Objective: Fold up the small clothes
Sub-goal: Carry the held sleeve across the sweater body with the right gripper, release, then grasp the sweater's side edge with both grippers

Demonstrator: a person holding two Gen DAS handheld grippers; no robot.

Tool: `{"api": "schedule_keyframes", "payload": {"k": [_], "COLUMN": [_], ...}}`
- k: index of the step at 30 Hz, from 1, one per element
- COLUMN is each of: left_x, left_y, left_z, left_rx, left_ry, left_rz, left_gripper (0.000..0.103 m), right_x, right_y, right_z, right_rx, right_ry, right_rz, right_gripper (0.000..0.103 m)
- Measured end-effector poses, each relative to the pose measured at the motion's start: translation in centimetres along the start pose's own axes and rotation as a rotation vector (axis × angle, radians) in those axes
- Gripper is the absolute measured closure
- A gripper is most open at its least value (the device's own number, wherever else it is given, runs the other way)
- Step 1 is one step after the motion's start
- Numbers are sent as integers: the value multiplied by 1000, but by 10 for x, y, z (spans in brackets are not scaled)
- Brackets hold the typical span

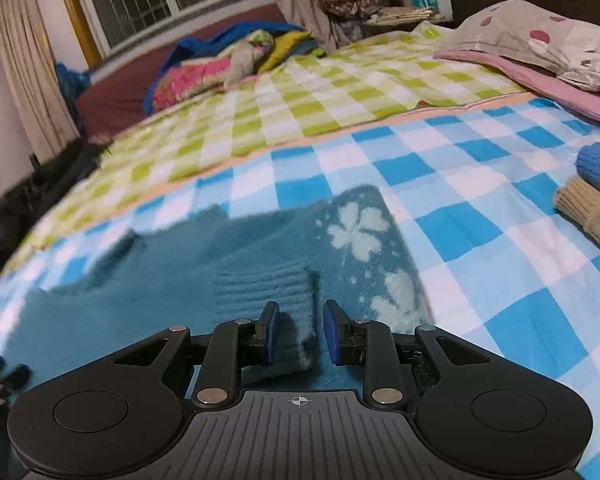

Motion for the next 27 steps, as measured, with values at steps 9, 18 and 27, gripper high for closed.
{"api": "schedule_keyframes", "payload": {"k": [9, 18, 27], "left_x": [-58, -145, -204], "left_y": [-23, -89, -151], "left_z": [-7, -11, -5], "left_rx": [-28, -80, -133], "left_ry": [-1, -16, 14], "left_rz": [17, -40, -92], "left_gripper": [49, 49, 49], "right_x": [-44, -138, -208], "right_y": [-5, -75, -151], "right_z": [6, 28, 66], "right_rx": [-63, -157, -184], "right_ry": [33, 119, 82], "right_rz": [29, -44, -74], "right_gripper": [78, 76, 68]}}
Point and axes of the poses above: each gripper's, at about its wrist camera, not at the fingertips, and x roughly the way its jaws point, z to its right, y to its top, the point moved 4 cm from there along x, roughly the way its jaws point, and after that the axes turned 8 degrees about -y, right-handed, at the moved point
